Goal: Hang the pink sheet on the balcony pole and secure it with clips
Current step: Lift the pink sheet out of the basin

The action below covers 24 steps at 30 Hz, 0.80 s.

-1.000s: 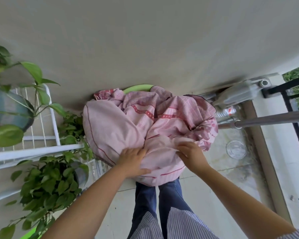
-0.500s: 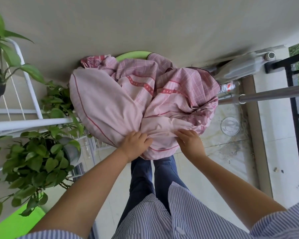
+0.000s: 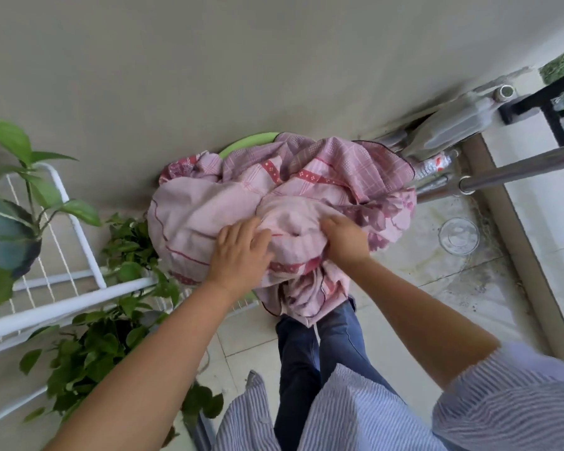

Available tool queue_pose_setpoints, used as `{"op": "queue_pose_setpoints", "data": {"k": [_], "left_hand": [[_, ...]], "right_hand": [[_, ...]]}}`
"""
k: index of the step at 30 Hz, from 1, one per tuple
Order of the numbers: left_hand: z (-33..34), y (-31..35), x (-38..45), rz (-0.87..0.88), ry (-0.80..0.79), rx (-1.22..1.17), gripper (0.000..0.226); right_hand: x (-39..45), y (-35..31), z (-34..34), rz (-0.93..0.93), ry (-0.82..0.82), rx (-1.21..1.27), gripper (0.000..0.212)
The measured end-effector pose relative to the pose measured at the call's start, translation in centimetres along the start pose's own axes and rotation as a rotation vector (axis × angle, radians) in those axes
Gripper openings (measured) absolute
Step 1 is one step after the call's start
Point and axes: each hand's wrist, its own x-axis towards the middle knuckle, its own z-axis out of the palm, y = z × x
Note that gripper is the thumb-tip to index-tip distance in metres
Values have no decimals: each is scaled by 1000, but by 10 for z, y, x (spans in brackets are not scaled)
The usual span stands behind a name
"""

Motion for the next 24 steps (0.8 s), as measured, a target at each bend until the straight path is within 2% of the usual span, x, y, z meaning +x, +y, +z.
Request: {"op": "queue_pose_setpoints", "data": {"k": [2, 3, 5, 8, 10, 12, 13, 16, 18, 20, 22, 24], "left_hand": [[5, 2, -3, -38, -32, 94, 67], [5, 6, 2, -88, -40, 112, 76], [8, 12, 22, -218, 0, 76, 78], [15, 9, 56, -315, -2, 36, 69], [24, 5, 67, -316, -37, 17, 75], [35, 2, 72, -314, -36, 4, 79], [38, 1, 73, -307, -22, 2, 73], [46, -5, 75, -254, 79, -11, 48], [40, -10, 75, -223, 84, -57, 40], [25, -9, 76, -246, 34, -83, 25], [6, -5, 78, -279, -14, -186, 38], [-17, 1, 76, -339, 70, -327, 44]], "right_hand": [[24, -7, -32, 17, 177, 138, 39], [36, -13, -46, 7, 250, 171, 41], [53, -25, -66, -2, 308, 213, 42], [55, -26, -69, -67, 251, 279, 45], [37, -3, -52, -159, 220, 63, 64], [16, 32, -38, -71, 105, -164, 94], [9, 48, -33, 6, 35, -201, 105], [11, 73, -29, 96, -82, -217, 112], [29, 76, -34, 124, -13, -97, 101], [46, 75, -41, 166, 36, -8, 72], [52, 68, -46, 155, 71, 60, 36], [43, 58, -54, 171, 161, 195, 16]]}}
